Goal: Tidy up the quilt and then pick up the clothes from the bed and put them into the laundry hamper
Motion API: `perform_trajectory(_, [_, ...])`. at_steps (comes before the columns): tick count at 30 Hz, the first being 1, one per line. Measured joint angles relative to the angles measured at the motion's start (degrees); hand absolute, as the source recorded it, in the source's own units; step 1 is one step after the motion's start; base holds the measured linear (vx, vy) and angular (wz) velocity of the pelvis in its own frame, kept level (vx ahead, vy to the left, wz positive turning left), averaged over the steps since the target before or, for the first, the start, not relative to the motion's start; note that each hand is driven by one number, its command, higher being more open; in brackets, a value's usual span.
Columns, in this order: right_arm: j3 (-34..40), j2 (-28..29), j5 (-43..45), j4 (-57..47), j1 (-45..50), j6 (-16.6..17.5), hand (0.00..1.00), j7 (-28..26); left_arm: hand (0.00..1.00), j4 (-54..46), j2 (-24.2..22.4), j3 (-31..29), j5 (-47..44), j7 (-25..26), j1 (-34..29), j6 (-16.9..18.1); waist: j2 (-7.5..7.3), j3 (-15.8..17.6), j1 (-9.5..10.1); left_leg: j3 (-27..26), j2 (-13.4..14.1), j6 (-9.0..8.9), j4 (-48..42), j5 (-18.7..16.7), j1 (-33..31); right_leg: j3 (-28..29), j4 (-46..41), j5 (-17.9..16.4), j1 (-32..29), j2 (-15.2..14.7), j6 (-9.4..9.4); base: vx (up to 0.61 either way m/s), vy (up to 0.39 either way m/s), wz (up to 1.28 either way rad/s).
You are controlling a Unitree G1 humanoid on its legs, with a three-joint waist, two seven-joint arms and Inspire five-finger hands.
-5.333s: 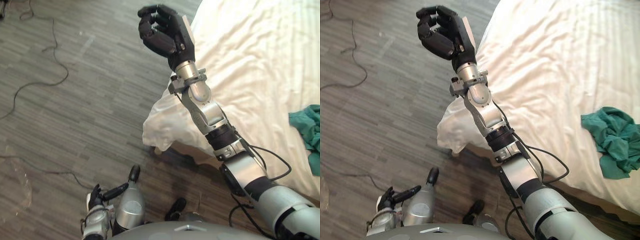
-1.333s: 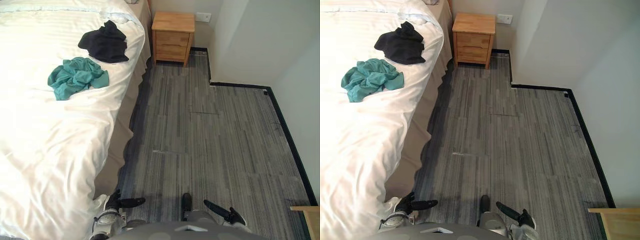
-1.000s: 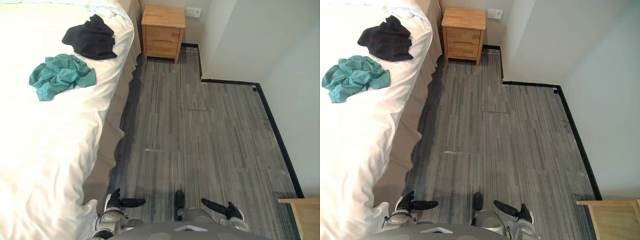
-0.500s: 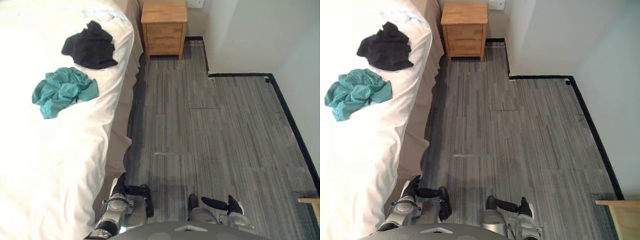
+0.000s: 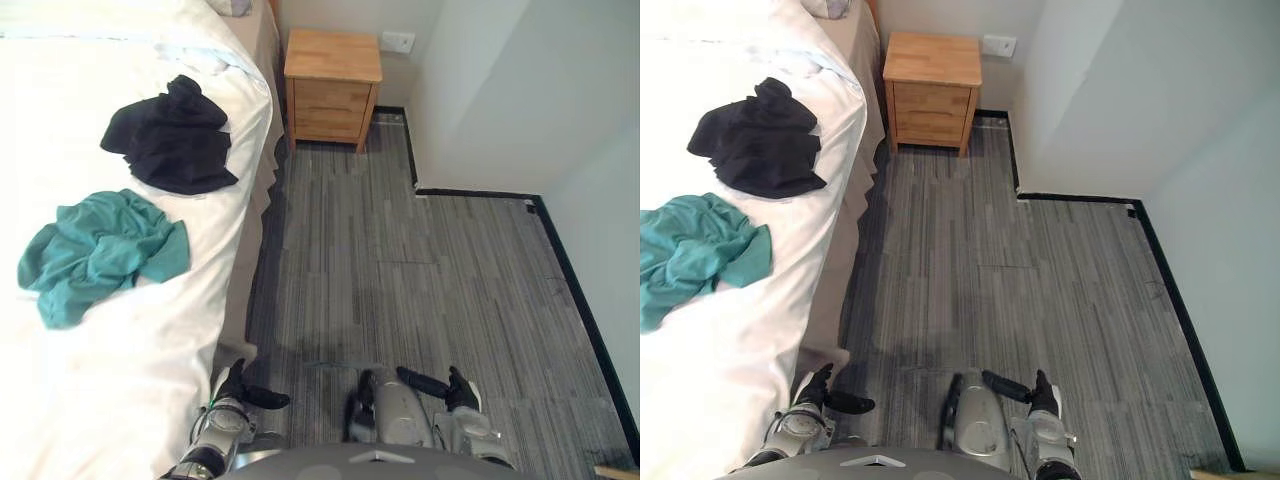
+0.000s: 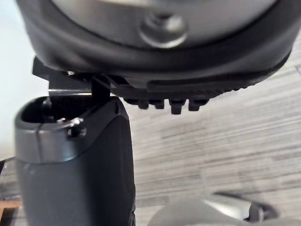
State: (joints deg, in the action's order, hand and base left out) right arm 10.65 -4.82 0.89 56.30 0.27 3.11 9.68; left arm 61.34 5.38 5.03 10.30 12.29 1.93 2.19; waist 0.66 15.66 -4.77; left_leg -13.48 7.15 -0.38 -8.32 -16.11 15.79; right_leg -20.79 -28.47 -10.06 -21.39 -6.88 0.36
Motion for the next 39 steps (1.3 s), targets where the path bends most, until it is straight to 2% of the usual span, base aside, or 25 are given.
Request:
perform_trajectory(1, [-0.15,0.18,-0.01,-0.02,0.23,0.02,1.00,0.28,1.00,-0.04,0.05,0.62,0.00,0.01,-0.19,0.00,-0.57,-0.24,-0.32,0.34,-0.04,-2.10,0.30,-0.14,1.03,1.13,10.65,5.45,1.01,1.07,0.30,0.74,-0.286,0.80])
perform_trajectory(2, [-0.18,0.67,0.12,0.38,1.33,0.03,1.00,0.59,1.00,-0.21,0.19,0.94,0.14,-0.07,-0.22,0.03,-1.85,-0.34,-0.72,1.30,-0.48,-6.24,0.42,-1.81,3.70,3.10,21.97,22.79,3.95,1.34,-4.01,0.61,-0.241,0.47])
perform_trajectory(3, [0.09,-1.23,0.11,1.06,-0.31,-0.25,1.00,0.19,1.00,0.15,-1.68,0.75,0.60,-0.09,0.09,-0.03,1.66,0.67,0.10,0.63,2.13,-7.23,0.28,-2.55,4.22,2.11,22.12,22.43,4.74,4.16,-4.68,0.64,-0.235,0.14])
perform_trajectory(4, [-0.01,-1.78,0.08,2.09,-2.92,-0.38,1.00,0.31,1.00,-0.38,-2.14,0.83,1.58,-0.06,0.97,0.66,2.22,1.09,0.10,1.39,2.01,-6.85,1.20,-2.44,2.83,4.36,19.01,19.67,2.37,4.56,-5.19,0.33,-0.171,-0.42])
perform_trajectory(7, [0.31,-0.61,0.55,2.31,-4.41,0.01,1.00,-0.26,1.00,0.01,-2.33,0.90,3.62,-0.53,2.18,1.46,1.73,1.99,-0.53,1.83,1.84,-6.14,3.13,4.39,5.45,5.21,8.68,10.29,1.85,5.16,-5.25,0.28,-0.204,-0.20])
perform_trajectory(9, [0.15,-0.56,0.56,2.31,-3.41,0.07,1.00,-0.36,1.00,0.02,-2.82,0.88,3.79,-0.52,2.03,1.69,1.83,1.84,-0.62,3.26,3.50,-6.43,-3.55,5.44,4.69,5.12,8.22,6.71,4.37,6.38,-4.43,0.29,-0.196,-0.04])
perform_trajectory(10, [0.39,-0.67,0.55,2.59,-2.91,0.01,1.00,-0.38,1.00,0.00,-3.11,0.77,3.79,-0.49,1.70,1.99,2.23,1.85,-0.49,5.08,5.37,-6.58,-13.98,6.26,0.79,4.76,10.59,6.17,7.10,7.84,-4.84,0.25,-0.154,-0.01])
perform_trajectory(13, [-0.60,-2.01,-0.20,3.32,-0.59,-0.37,1.00,-0.58,1.00,-1.49,-3.35,-0.45,3.15,-1.84,0.31,1.95,3.55,2.06,-0.14,11.54,9.41,-7.09,-43.70,18.62,-13.10,3.91,19.04,6.07,16.75,11.40,-5.05,0.31,-0.101,0.08])
perform_trajectory(16, [-0.98,-2.41,-0.23,5.64,-1.11,-1.24,1.00,-0.25,1.00,-3.82,-3.05,-1.48,1.53,-1.45,0.04,3.16,3.42,2.72,0.87,8.57,9.76,-6.89,-55.91,9.47,-22.80,6.11,23.43,5.28,24.17,12.41,-5.65,0.32,-0.071,-0.18])
perform_trajectory(19, [-1.19,-2.89,-0.52,6.86,-1.13,-1.58,1.00,0.10,1.00,-5.19,-3.19,-1.53,0.93,-0.49,0.05,3.61,3.23,2.87,2.29,4.14,7.21,-6.25,-44.98,3.30,-27.34,8.41,26.13,4.74,29.07,11.62,-4.30,0.30,0.004,-0.44])
perform_trajectory(20, [-1.19,-2.81,-0.52,6.87,-1.15,-1.63,1.00,0.42,1.00,-5.49,-3.18,-1.47,0.97,-0.16,0.07,3.92,2.90,3.01,2.62,2.00,4.77,-5.59,-34.02,2.43,-27.55,9.20,27.12,4.34,31.01,10.29,-3.70,0.38,0.102,-0.35])
perform_trajectory(22, [-1.19,-2.74,-0.52,6.82,-1.17,-1.61,1.00,0.51,1.00,-5.62,-3.36,-1.38,1.00,-0.05,0.12,4.01,2.59,2.98,2.96,-0.70,1.04,-4.24,-15.82,5.30,-27.53,9.84,29.11,3.22,33.65,8.29,-2.40,0.47,0.178,-0.19])
perform_trajectory(23, [-1.24,-2.74,-0.54,6.76,-1.14,-1.61,1.00,0.57,1.00,-5.69,-3.36,-1.39,0.98,-0.04,0.19,3.91,2.49,2.92,3.43,-2.46,-0.73,-2.87,-4.93,13.00,-27.53,10.12,30.66,2.19,35.69,7.12,-0.98,0.42,0.180,-0.10])
perform_trajectory(24, [-1.34,-2.75,-0.53,6.73,-1.07,-1.60,1.00,0.65,1.00,-5.66,-3.36,-1.34,0.98,0.03,0.16,3.85,2.41,2.62,3.85,-3.45,-0.80,-2.96,-3.97,15.80,-27.49,10.40,30.86,1.72,36.00,6.70,-0.28,0.58,0.243,-0.07])
perform_trajectory(25, [-1.59,-2.06,-0.53,6.57,-1.27,-1.55,1.00,0.93,1.00,-5.61,-3.09,-1.29,1.09,0.05,0.77,3.64,1.76,2.10,4.45,-4.65,-2.24,0.27,-4.59,16.24,-27.53,10.90,30.80,0.91,36.19,4.92,0.69,0.51,0.207,-0.02])
perform_trajectory(28, [-1.62,0.74,-0.64,4.60,-1.28,-1.33,1.00,0.78,1.00,-6.74,-1.95,-4.42,-0.68,-0.43,1.04,3.78,-0.44,1.58,5.54,-6.65,-1.24,2.61,-18.45,8.90,-33.53,14.91,29.64,3.54,37.69,3.73,4.22,0.49,0.229,0.04])
perform_trajectory(29, [-1.62,1.18,-0.63,4.54,-0.61,-1.25,1.00,0.81,1.00,-6.36,-1.84,-4.31,-0.62,-0.28,0.80,3.74,-0.80,0.40,5.58,-6.52,-1.76,3.37,-14.01,10.25,-32.32,15.29,27.44,2.44,37.32,3.44,4.91,0.52,0.280,-0.18])
perform_trajectory(31, [-1.58,2.95,-0.50,4.19,0.48,-0.64,1.00,0.73,1.00,-5.07,-1.45,-4.40,-0.90,0.21,-0.17,3.26,-3.05,-1.58,6.11,-6.82,-4.58,4.42,-8.59,7.90,-27.09,16.33,8.93,-2.11,31.91,1.30,8.02,0.43,0.172,-0.02])
perform_trajectory(32, [-1.24,3.87,-0.46,3.53,0.44,-0.40,1.00,0.28,1.00,-3.93,-0.75,-3.96,-0.89,-0.20,-0.10,2.49,-4.54,-2.05,5.24,-6.20,-6.63,4.28,-6.83,6.54,-23.86,18.22,-6.61,-0.23,25.89,-0.46,12.12,0.48,0.148,0.35])
perform_trajectory(33, [-1.14,4.30,-0.47,3.27,0.35,-0.29,1.00,0.23,1.00,-3.49,-0.45,-3.77,-0.86,-0.37,-0.09,2.31,-5.16,-2.04,4.76,-5.52,-7.76,4.28,-6.32,5.79,-22.13,19.39,-13.09,2.73,23.52,-1.18,15.04,0.59,0.163,0.68])
perform_trajectory(34, [-0.75,4.93,-0.45,2.79,0.34,-0.16,1.00,0.11,1.00,-2.84,0.03,-2.50,-0.83,-0.97,0.02,1.47,-5.30,-1.84,3.87,-3.31,-9.18,5.08,-6.08,4.34,-19.18,20.43,-24.01,3.14,20.08,-2.09,14.89,0.49,0.082,1.00])
perform_trajectory(35, [-0.34,4.97,-0.45,2.09,0.30,0.09,1.00,-0.50,1.00,-2.14,0.25,-0.37,-0.28,-2.22,0.02,1.07,-5.44,-1.77,2.96,-0.72,-10.14,5.55,-4.82,3.06,-14.64,18.36,-31.26,1.99,16.99,-3.43,12.81,0.40,0.054,0.98])
perform_trajectory(36, [-0.34,4.98,-0.49,1.94,0.29,0.10,1.00,-0.57,1.00,-2.07,0.24,-0.11,-0.17,-2.37,0.04,1.01,-5.32,-1.73,2.91,-0.24,-10.20,5.53,-4.48,2.94,-13.71,17.82,-31.89,1.65,16.43,-3.61,12.18,0.51,0.010,0.92])
perform_trajectory(38, [0.11,4.47,-0.51,1.56,-0.55,0.19,1.00,-0.64,1.00,-1.60,-1.08,1.70,-0.18,-2.42,0.43,0.86,-4.05,-1.04,2.75,3.55,-9.18,5.26,-1.95,2.96,-7.02,12.70,-29.27,-2.66,12.69,-4.54,5.70,0.57,-0.057,0.81])
perform_trajectory(39, [0.11,4.18,-0.51,1.51,-0.81,0.24,1.00,-0.63,1.00,-1.53,-1.29,1.95,-0.20,-2.18,0.41,0.87,-3.50,-0.87,2.66,4.70,-8.46,5.19,-1.86,2.99,-5.87,11.20,-26.78,-3.43,11.88,-4.54,4.60,0.51,-0.145,0.91])
